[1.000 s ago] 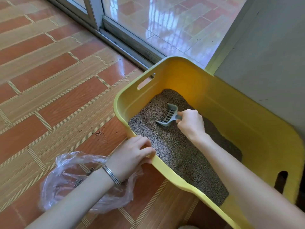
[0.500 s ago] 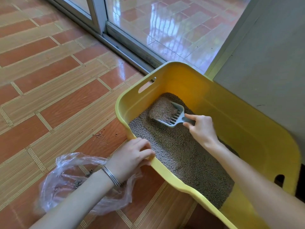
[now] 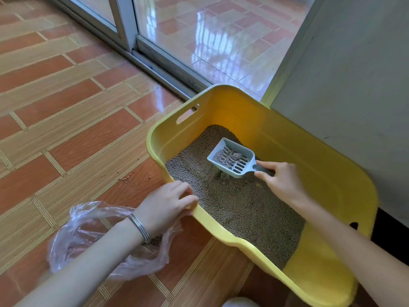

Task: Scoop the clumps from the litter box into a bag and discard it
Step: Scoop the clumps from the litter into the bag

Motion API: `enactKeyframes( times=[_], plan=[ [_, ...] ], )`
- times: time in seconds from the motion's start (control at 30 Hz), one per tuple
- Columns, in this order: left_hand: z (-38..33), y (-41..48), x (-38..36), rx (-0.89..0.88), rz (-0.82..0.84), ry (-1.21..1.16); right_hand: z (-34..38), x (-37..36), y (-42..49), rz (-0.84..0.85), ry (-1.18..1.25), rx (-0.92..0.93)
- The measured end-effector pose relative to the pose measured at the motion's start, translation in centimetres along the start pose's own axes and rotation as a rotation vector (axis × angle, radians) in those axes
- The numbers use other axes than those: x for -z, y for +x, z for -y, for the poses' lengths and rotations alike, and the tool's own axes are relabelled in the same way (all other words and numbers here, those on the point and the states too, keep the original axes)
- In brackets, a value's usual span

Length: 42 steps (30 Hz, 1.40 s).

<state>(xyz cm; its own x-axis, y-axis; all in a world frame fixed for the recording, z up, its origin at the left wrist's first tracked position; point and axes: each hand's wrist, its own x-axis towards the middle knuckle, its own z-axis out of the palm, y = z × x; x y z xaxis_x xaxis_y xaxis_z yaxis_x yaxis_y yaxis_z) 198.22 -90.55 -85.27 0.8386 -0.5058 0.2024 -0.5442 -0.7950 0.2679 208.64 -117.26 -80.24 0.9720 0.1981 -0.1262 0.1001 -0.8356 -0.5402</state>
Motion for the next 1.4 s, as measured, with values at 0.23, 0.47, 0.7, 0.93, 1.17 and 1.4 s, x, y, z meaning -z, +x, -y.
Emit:
enactKeyframes(
  times=[0.23, 0.47, 0.7, 0.93, 1.17, 1.4],
  plan=[
    [-0.7, 0.3, 1.0, -0.024, 0.020, 0.103, -0.4, 1.3, -1.8, -0.012, -0.020, 0.018],
    [-0.8, 0.0, 1.1, -0.025, 0.040, 0.164, -0.7, 1.9, -2.8, -0.047, -0.022, 0.040],
    [-0.9, -3.0, 3.6, 0.000, 0.007, 0.296, 1.0, 3.5, -4.7, -0.049, 0.011, 0.159],
    [0.7, -10.5, 7.3, 0.268, 0.094, 0.374, 5.7, 3.1, -7.3, 0.157, -0.006, 0.408],
    [1.6, -15.9, 8.9, 0.508, 0.243, 0.340, 11.0, -3.5, -8.6, 0.240, -0.185, 0.565],
    [2.4, -17.9, 7.8, 0.665, 0.281, 0.316, 13.9, -10.1, -8.3, 0.140, -0.421, 0.816]
  ],
)
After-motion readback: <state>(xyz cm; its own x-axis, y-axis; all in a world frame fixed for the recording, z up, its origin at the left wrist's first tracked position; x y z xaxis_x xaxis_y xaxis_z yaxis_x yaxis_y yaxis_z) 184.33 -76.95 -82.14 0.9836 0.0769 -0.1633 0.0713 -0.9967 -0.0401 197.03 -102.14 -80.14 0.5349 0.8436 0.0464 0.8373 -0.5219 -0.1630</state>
